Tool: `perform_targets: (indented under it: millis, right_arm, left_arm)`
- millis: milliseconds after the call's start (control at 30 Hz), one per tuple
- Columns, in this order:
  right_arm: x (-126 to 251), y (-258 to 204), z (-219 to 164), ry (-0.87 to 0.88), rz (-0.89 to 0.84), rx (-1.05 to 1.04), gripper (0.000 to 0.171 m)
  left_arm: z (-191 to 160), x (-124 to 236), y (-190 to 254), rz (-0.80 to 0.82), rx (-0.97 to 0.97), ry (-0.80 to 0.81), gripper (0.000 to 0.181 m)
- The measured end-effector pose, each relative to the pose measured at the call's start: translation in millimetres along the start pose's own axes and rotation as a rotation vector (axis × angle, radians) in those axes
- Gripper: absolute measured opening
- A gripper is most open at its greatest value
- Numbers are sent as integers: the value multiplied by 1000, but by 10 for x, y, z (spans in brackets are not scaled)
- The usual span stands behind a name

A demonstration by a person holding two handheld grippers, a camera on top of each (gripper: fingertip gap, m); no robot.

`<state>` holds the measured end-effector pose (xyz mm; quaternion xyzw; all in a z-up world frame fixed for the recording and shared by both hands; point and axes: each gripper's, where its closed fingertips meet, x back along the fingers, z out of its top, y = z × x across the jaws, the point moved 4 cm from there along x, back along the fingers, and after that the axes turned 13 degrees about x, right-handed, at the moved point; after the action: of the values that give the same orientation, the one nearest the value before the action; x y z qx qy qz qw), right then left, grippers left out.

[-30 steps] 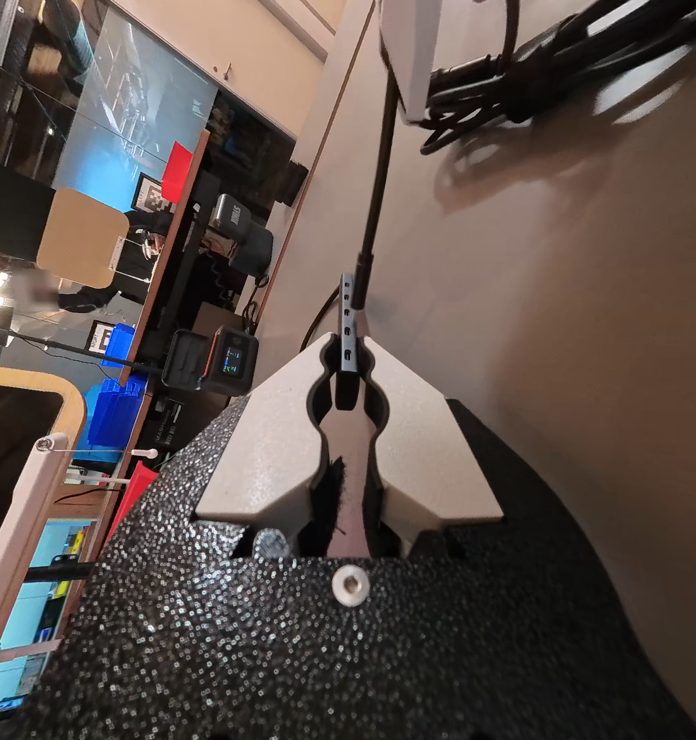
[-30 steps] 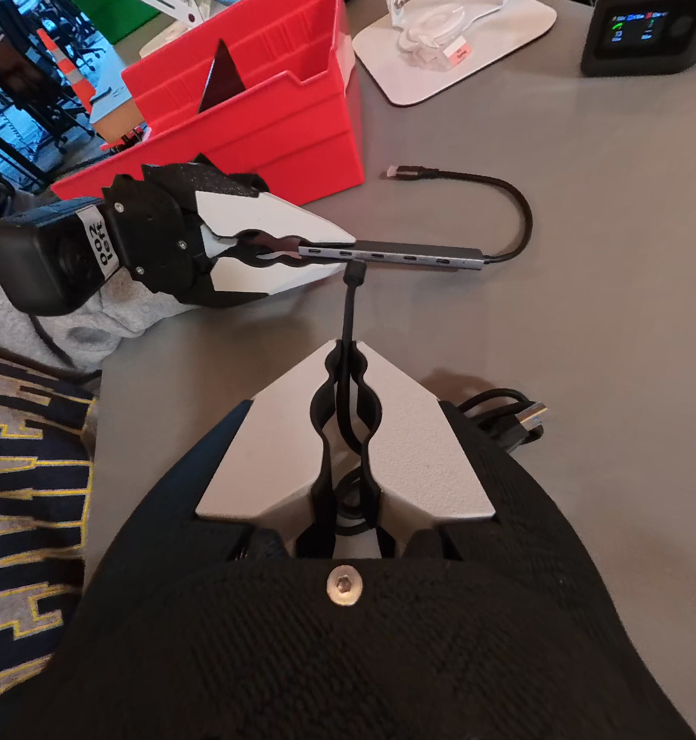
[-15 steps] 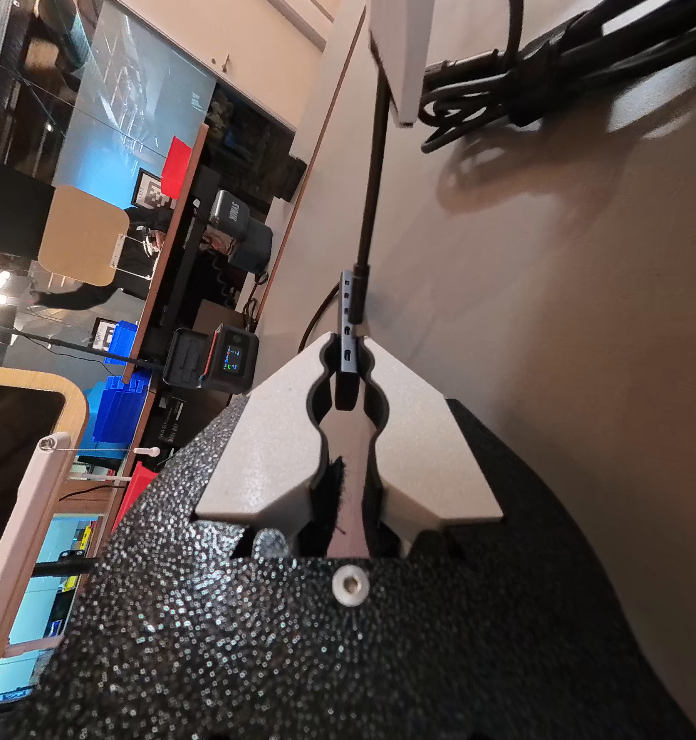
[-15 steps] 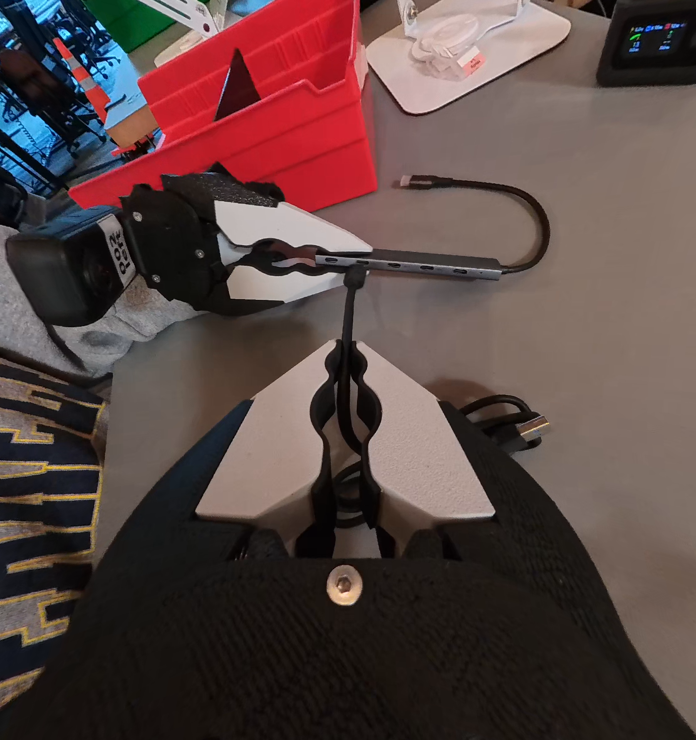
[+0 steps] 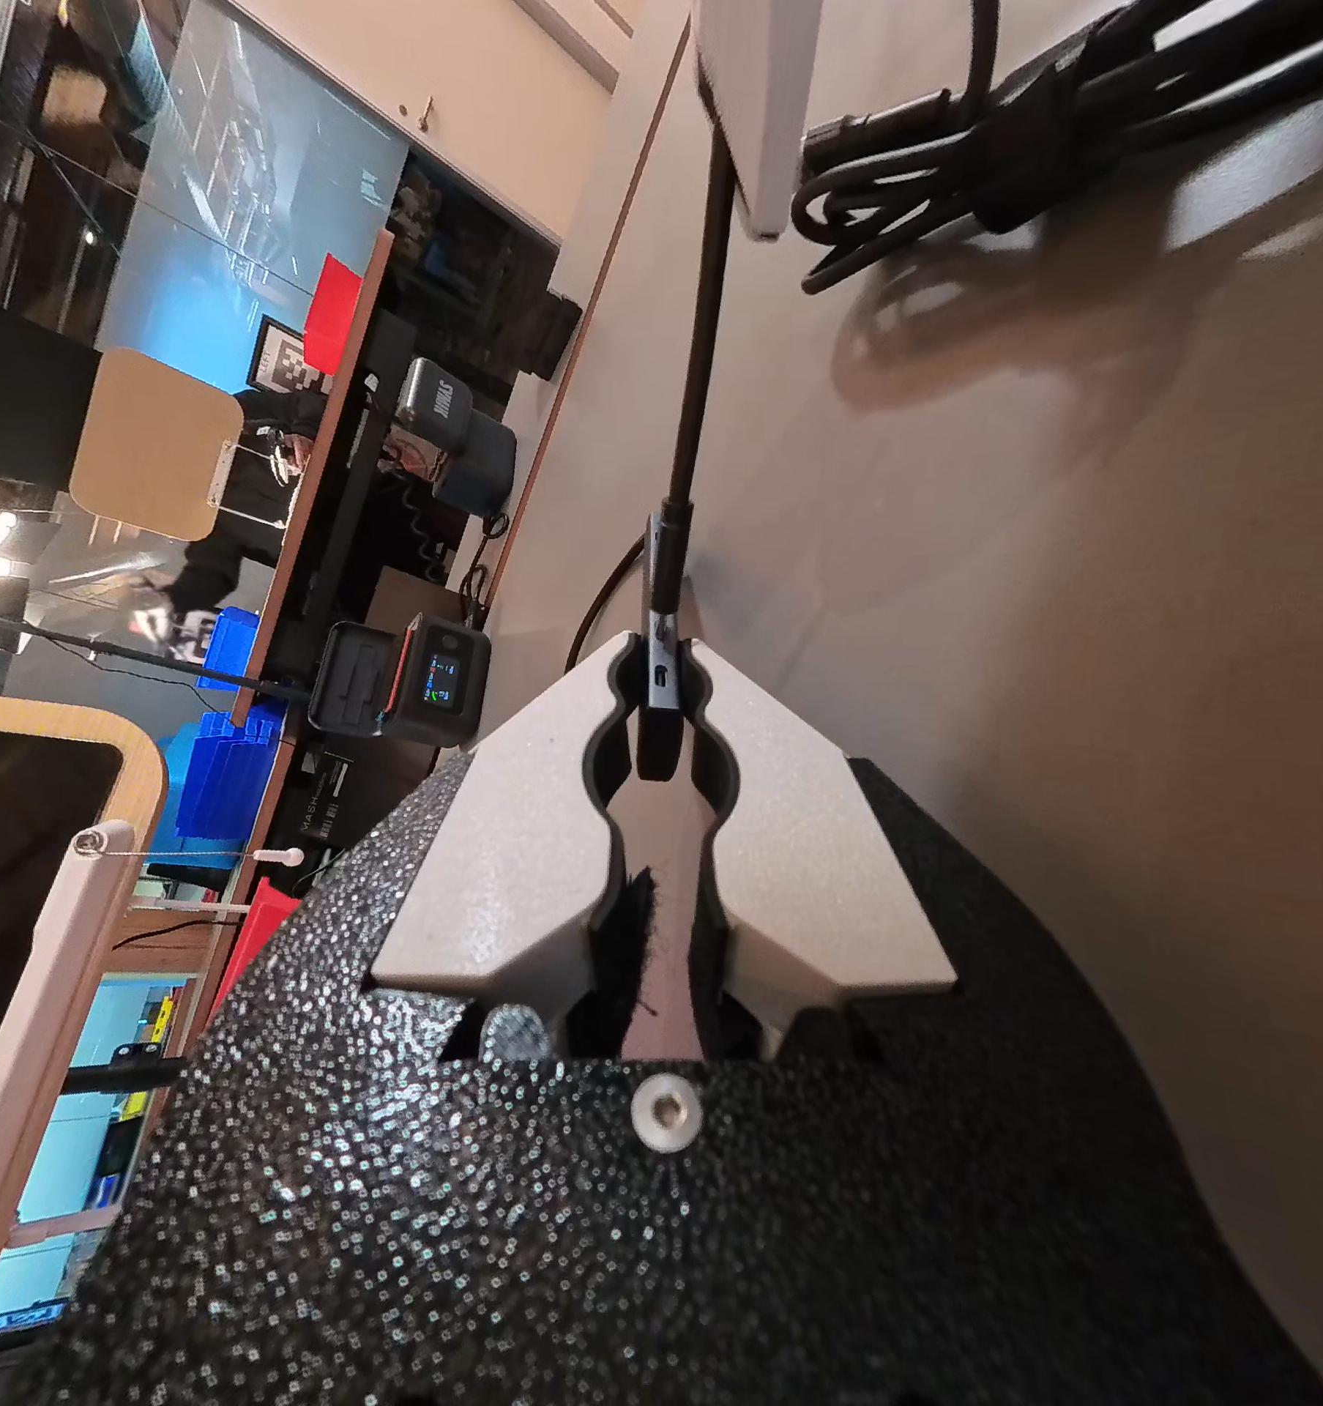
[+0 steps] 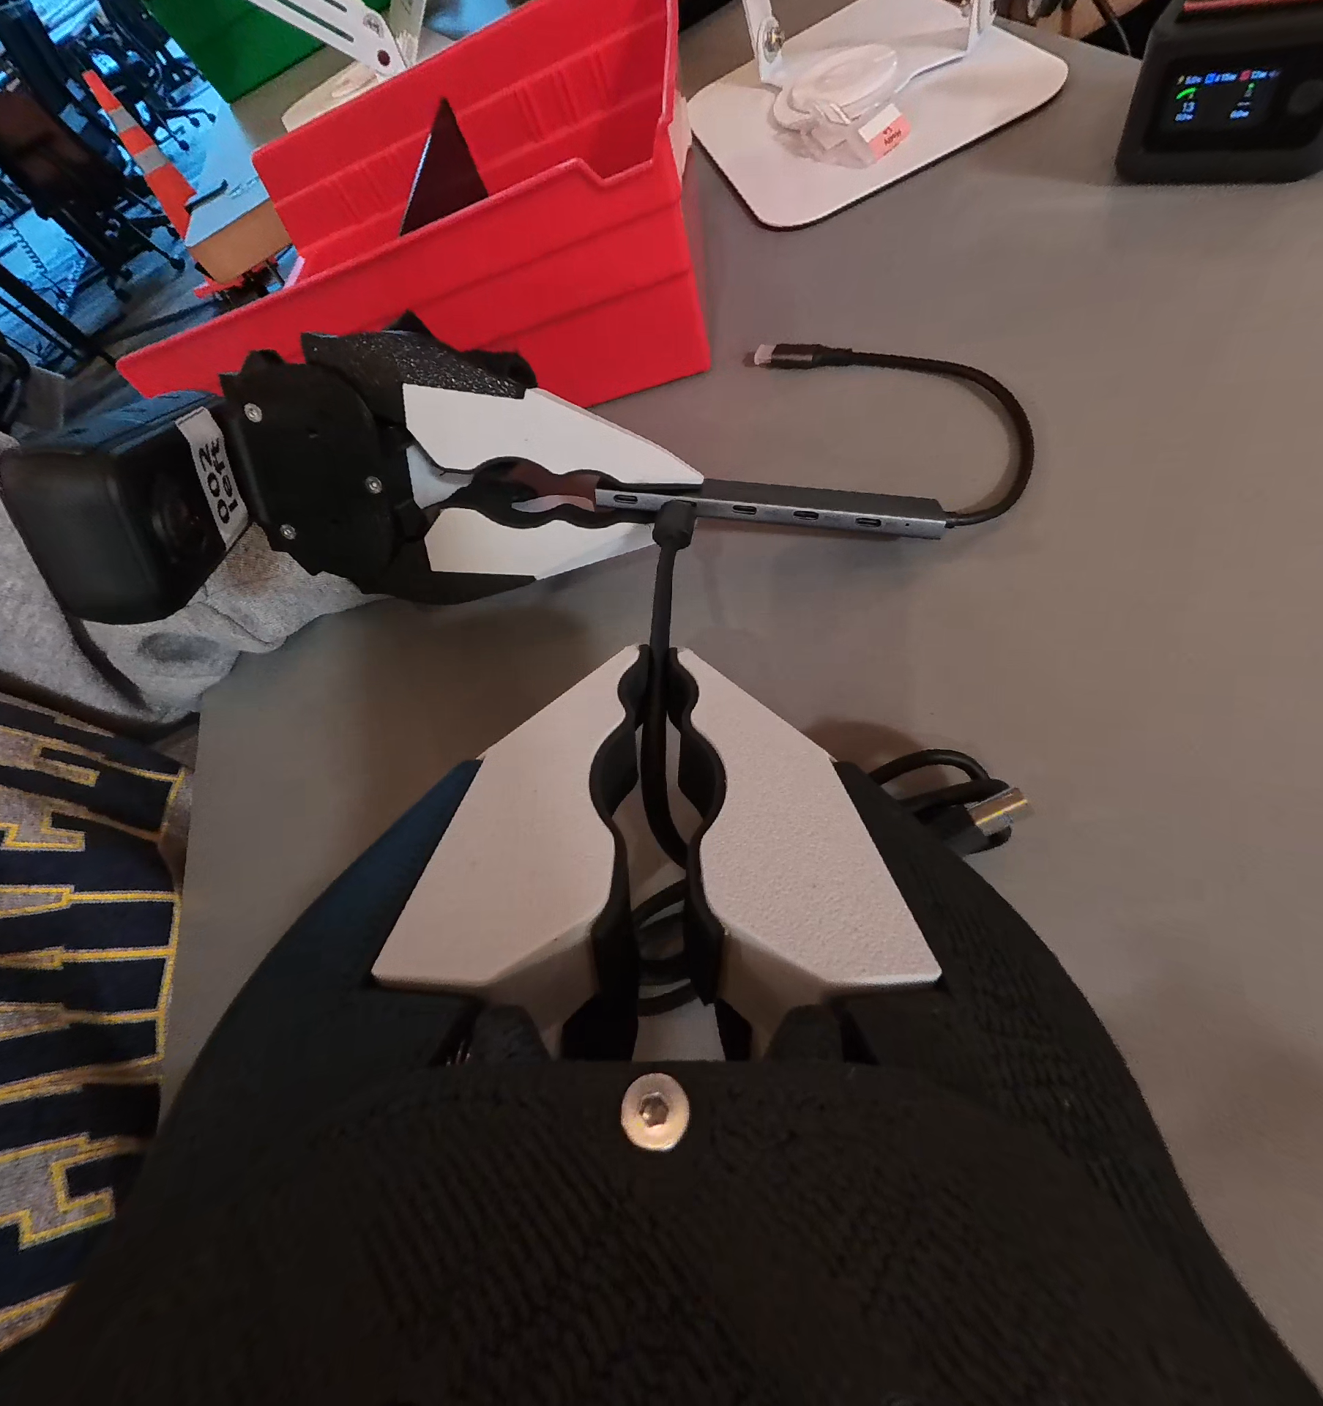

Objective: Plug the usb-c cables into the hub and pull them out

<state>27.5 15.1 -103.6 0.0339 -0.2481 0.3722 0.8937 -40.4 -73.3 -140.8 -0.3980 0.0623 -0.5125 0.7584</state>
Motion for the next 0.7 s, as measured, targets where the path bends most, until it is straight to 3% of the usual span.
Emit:
perform_targets:
  millis: [700]
  right_arm:
    - [-30, 20, -22, -55, -84, 77, 2]
  left_arm:
    - [9, -10, 14, -4, -16, -7, 8]
